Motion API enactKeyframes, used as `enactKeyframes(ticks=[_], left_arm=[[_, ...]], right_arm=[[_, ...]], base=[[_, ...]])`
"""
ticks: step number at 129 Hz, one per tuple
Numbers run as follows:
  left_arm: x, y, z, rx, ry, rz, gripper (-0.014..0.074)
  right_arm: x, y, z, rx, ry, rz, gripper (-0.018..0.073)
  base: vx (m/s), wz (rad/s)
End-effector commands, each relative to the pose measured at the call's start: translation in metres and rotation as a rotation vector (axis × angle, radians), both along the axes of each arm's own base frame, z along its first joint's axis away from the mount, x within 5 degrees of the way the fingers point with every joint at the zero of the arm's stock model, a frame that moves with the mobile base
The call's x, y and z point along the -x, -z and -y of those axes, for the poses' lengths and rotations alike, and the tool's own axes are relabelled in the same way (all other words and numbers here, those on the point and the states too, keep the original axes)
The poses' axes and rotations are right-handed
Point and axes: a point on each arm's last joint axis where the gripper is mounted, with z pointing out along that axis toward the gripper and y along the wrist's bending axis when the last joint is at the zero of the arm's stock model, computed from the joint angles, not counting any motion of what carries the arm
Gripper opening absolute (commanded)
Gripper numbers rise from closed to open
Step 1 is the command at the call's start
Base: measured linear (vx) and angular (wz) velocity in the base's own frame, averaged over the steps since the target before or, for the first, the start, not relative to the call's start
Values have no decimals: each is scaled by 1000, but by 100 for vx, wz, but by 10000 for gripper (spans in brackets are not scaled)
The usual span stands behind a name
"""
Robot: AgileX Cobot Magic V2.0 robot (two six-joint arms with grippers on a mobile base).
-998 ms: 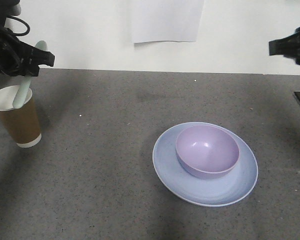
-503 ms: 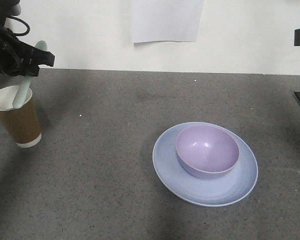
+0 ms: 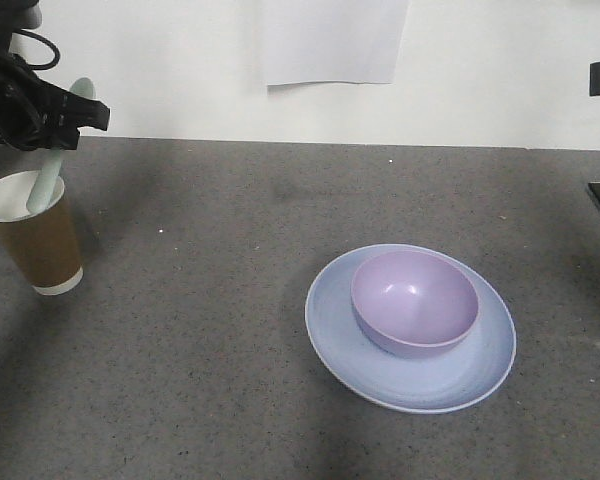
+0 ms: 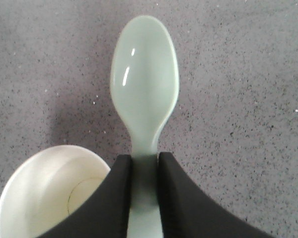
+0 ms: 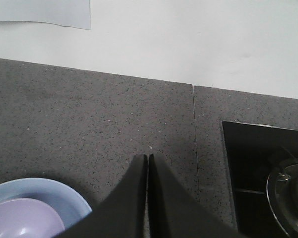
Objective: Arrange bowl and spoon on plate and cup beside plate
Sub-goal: 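Open the right gripper and lift it away from the bowl, then swing the left gripper with the spoon over the bowl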
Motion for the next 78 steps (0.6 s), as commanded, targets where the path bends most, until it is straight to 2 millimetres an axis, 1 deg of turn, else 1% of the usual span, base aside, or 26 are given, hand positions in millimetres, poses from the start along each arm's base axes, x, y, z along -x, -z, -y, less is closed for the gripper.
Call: enactKeyframes(ticks=[1, 17, 37, 44, 57, 58, 69, 70, 71, 72, 75, 78], left_arm=[[6, -30, 1, 32, 0, 158, -6], [5, -33, 1, 29, 17, 195, -6], [6, -36, 11, 33, 166, 227, -6], [7, -37, 20, 70, 228, 233, -6], [11, -38, 37, 80, 325, 245, -6], [13, -38, 42, 81, 344, 247, -6], [17, -42, 59, 74, 413, 258, -6], [16, -42, 63, 72, 427, 256, -6], [16, -42, 63, 72, 427, 256, -6], [18, -43, 68, 72, 446, 258, -6], [19, -44, 72, 73, 458, 259, -6], [19, -46, 80, 75, 484, 257, -6]], right_arm=[[5, -19, 3, 17, -5, 109, -8], [5, -19, 3, 17, -5, 109, -8], [5, -19, 3, 17, -5, 109, -8], [5, -19, 3, 17, -5, 109, -8], [5, -19, 3, 17, -5, 109, -8], [5, -19, 3, 17, -5, 109, -8], [5, -19, 3, 17, -5, 109, -8], [5, -19, 3, 17, -5, 109, -8], [5, -19, 3, 17, -5, 109, -8], [5, -19, 3, 17, -5, 109, -8], [5, -19, 3, 17, -5, 109, -8], [5, -19, 3, 17, -5, 109, -8]], base=[[0, 0], [0, 0], [0, 0], [0, 0], [0, 0], [0, 0], [0, 0], [0, 0], [0, 0], [0, 0], [0, 0], [0, 0]])
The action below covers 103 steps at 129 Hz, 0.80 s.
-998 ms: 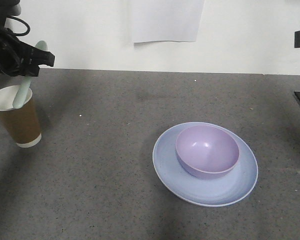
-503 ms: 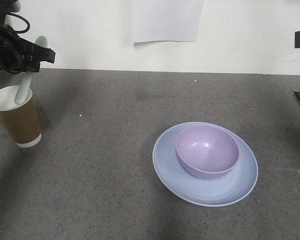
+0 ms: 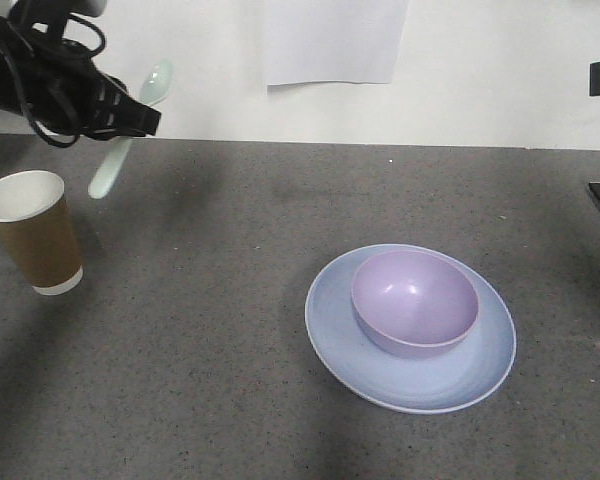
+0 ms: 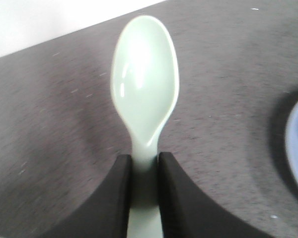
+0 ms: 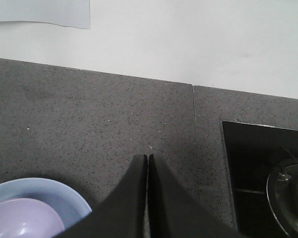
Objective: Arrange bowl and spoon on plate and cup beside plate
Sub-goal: 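Swing the left gripper with the spoon over the bowl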
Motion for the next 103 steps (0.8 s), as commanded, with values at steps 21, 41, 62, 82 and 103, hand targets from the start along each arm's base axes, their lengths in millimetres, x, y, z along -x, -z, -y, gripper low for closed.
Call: enactKeyframes(ticks=[21, 41, 62, 82, 103], left_arm=[[17, -41, 71, 36, 245, 62, -6], [15, -30, 113, -4, 327, 22, -6], [23, -5, 157, -109, 423, 22, -6], [33, 19, 183, -178, 495, -54, -6], [37, 32, 197, -176, 513, -92, -6]], right_arm=[[5, -19, 3, 16, -5, 109, -8], [5, -19, 3, 16, -5, 109, -8], [5, -19, 3, 16, -5, 109, -8], [5, -19, 3, 16, -5, 109, -8], [5, -19, 3, 16, -5, 109, -8]], base=[[0, 0], [0, 0], [0, 0], [0, 0], [0, 0]])
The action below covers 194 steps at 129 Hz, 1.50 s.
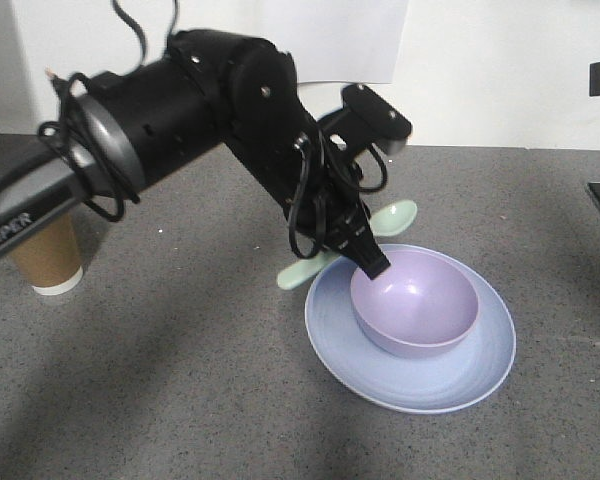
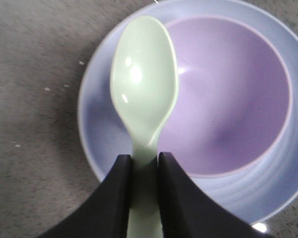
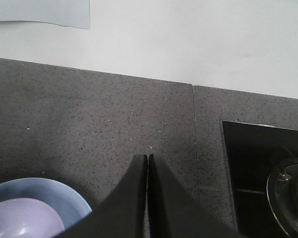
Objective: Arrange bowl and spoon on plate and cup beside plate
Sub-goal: 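Swing the left gripper with the spoon over the bowl, then lower the spoon into the bowl and open the left gripper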
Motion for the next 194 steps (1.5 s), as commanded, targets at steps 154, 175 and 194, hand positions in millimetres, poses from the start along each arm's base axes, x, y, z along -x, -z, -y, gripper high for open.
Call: enactKeyframes(ticks=[154, 175, 194], left_arm=[[10, -8, 29, 160, -36, 7, 138], [10, -9, 29, 164, -37, 10, 144], [10, -9, 29, 164, -37, 10, 162]], right_arm=[[5, -19, 3, 16, -5, 109, -8], [5, -19, 3, 16, -5, 109, -8], [5, -19, 3, 16, -5, 109, -8]], base=[[0, 0], [0, 0], [0, 0]])
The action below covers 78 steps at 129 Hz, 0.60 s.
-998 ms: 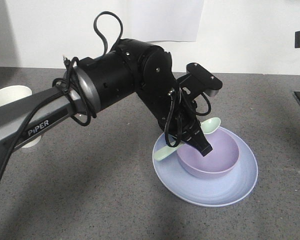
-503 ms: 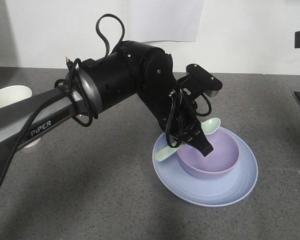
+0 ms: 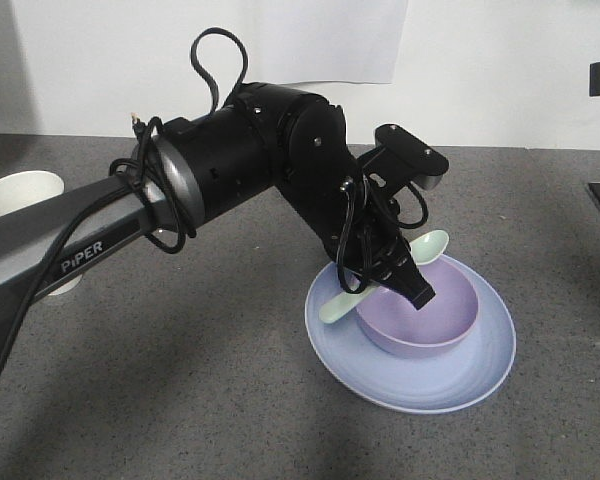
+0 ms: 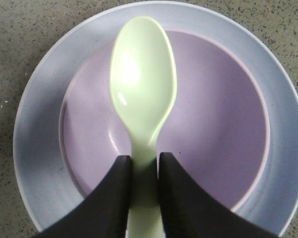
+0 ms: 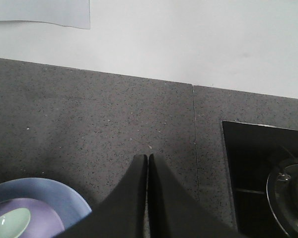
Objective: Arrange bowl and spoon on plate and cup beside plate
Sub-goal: 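Lower the spoon into the bowl and open the left gripper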
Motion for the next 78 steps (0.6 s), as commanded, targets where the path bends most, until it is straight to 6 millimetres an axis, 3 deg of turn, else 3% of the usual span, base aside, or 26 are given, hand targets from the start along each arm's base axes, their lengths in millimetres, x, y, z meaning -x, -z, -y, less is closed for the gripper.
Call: enactKeyframes(ticks=[1, 54, 78], left_arm=[[6, -37, -3, 112, -15, 72, 165], [6, -38, -2, 119, -17, 79, 188], [9, -52, -8, 140, -55, 92, 188]], right_arm=[[5, -19, 3, 16, -5, 110, -8], [5, -19, 3, 16, -5, 110, -8], [5, -19, 3, 16, -5, 110, -8]], base=[[0, 0], [0, 0], [0, 0]])
